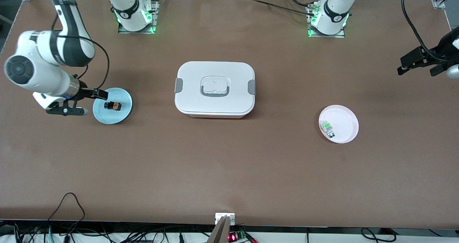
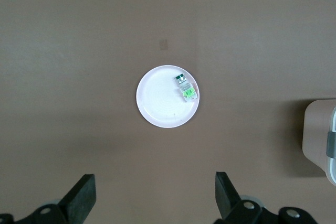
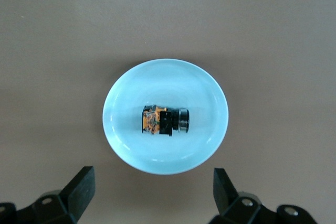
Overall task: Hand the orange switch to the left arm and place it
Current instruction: 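Lower the right gripper onto the orange switch on the blue plate, then lift the orange switch with the right gripper while the left gripper approaches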
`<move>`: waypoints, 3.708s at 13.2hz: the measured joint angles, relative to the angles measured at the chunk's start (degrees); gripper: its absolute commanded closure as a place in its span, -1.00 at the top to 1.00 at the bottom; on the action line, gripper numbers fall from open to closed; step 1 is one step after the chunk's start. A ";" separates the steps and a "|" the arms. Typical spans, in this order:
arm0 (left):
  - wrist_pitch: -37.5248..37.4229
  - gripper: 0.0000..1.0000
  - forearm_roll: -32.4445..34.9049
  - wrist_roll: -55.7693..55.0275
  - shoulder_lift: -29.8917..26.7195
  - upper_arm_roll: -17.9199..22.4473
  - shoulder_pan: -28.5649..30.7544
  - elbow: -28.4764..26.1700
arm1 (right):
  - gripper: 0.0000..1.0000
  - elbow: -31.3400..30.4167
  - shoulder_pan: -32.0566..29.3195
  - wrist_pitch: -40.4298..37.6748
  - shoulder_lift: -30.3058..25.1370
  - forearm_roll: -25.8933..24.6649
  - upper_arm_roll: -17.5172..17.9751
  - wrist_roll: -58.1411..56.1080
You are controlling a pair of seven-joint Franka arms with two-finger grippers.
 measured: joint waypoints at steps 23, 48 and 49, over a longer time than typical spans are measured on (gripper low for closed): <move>1.04 1.00 0.00 0.00 0.31 8.66 -12.28 0.08 | -1.00 -6.39 -0.45 20.04 12.93 -0.07 -2.00 -5.00; 1.59 1.00 -68.17 -9.30 7.71 7.18 -13.66 -16.64 | -1.00 19.31 -0.17 3.23 -1.49 36.74 27.24 -38.05; 2.67 1.00 -70.46 -11.42 7.71 6.55 -13.71 -17.06 | -1.00 19.84 -0.17 4.33 -1.50 38.08 28.37 -38.10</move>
